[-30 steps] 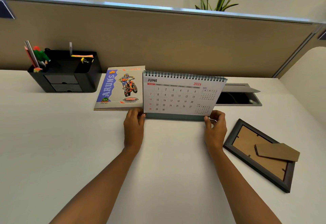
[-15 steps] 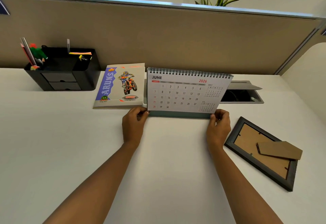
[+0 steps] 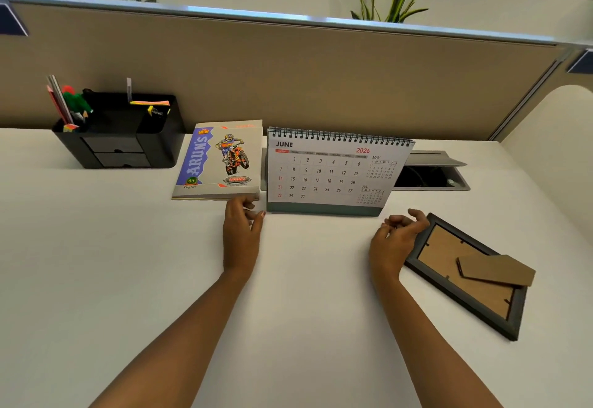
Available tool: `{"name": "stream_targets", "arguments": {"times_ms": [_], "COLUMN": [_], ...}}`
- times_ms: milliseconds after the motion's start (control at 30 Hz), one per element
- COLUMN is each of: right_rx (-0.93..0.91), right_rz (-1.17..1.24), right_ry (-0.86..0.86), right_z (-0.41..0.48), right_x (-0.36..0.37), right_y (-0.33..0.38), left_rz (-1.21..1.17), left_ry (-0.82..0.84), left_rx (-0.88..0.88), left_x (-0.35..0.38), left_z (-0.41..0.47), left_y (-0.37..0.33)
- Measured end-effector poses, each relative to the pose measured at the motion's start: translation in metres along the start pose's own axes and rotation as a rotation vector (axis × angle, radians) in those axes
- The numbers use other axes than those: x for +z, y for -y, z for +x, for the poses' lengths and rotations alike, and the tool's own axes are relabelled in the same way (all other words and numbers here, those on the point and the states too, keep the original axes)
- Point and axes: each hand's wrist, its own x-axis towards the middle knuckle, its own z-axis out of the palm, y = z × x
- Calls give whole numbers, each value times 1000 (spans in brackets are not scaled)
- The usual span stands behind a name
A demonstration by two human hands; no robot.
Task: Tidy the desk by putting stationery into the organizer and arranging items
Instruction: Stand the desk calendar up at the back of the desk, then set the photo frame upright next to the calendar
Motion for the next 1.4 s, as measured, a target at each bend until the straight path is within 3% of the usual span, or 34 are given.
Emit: {"name": "stream_targets", "arguments": {"times_ms": [300,467,867,1167,1400], "right_rx": [-12,-144,-211,-218,-379], "right_rz": [-97,-196,-198,-147,-237], "right_ry": [218,344,404,476,492], "right_z": [-79,-135,-213,-216,-93], "right_x": [-58,-99,-167,-198,-253], "right_y": [10,14,17,10,-20], "left_rz": [189,237,301,327,418], "left_ry": [149,189,192,71,24], "left_rx": [127,150,209,158,89], "left_x": [-43,-77,-125,-100,-23], "left_z": [-87,-144,-225,-273,-314], "left_y": [3,-1,-10,-36,-83]}}
